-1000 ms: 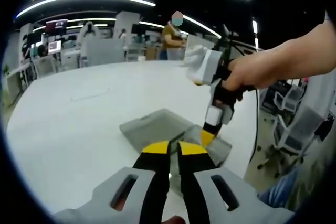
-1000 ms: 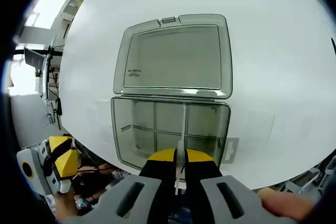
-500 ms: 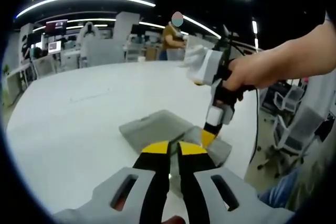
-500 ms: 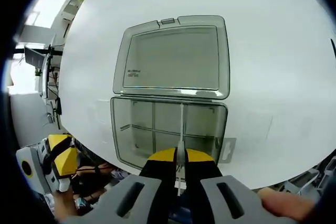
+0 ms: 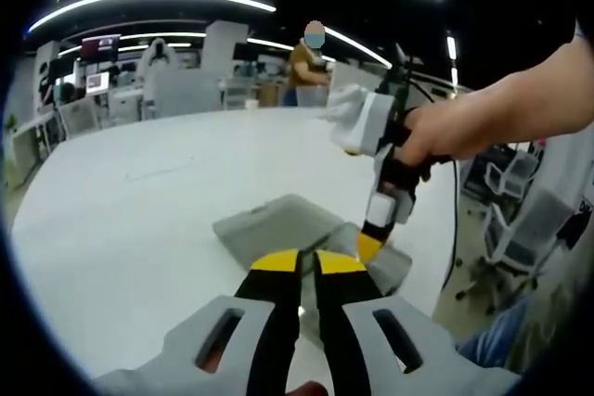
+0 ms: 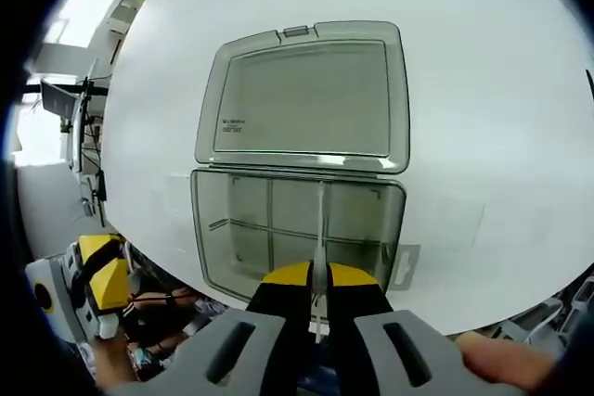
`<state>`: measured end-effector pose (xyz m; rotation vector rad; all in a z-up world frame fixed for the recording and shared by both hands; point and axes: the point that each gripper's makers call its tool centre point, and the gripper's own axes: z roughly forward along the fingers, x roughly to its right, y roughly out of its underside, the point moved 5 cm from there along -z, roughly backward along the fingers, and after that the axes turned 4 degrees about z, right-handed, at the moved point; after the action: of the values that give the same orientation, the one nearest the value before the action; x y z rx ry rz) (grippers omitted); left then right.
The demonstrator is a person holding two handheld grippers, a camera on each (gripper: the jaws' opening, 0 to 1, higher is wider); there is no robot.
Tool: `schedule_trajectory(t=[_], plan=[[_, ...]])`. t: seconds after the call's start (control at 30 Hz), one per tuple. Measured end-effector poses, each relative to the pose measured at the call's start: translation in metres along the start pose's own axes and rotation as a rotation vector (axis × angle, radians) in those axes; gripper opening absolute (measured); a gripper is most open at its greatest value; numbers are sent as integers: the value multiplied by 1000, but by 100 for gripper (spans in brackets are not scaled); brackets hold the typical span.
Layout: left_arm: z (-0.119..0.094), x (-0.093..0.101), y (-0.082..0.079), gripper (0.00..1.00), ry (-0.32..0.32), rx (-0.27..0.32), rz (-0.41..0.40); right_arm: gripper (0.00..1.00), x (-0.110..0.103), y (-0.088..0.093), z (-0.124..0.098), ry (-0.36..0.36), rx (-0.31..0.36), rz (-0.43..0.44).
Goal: Insert the divider into the dual guide fixture by aligning both edges with the guide slots and pushing it downward to the bottom, including one-sided entry, uneven engagement, binding, and posture correction.
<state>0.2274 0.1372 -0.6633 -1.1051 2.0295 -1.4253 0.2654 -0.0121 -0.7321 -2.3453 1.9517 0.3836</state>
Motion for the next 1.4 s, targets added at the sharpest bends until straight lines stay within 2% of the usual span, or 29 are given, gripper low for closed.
schedule_trajectory(t=[0.5, 1.4], plan=[[-1, -1, -3, 2, 1, 2, 8, 0, -3, 0, -8, 2, -15, -6], [2, -5, -4, 2, 1, 2, 1, 0, -3, 1, -4, 13, -36, -1]])
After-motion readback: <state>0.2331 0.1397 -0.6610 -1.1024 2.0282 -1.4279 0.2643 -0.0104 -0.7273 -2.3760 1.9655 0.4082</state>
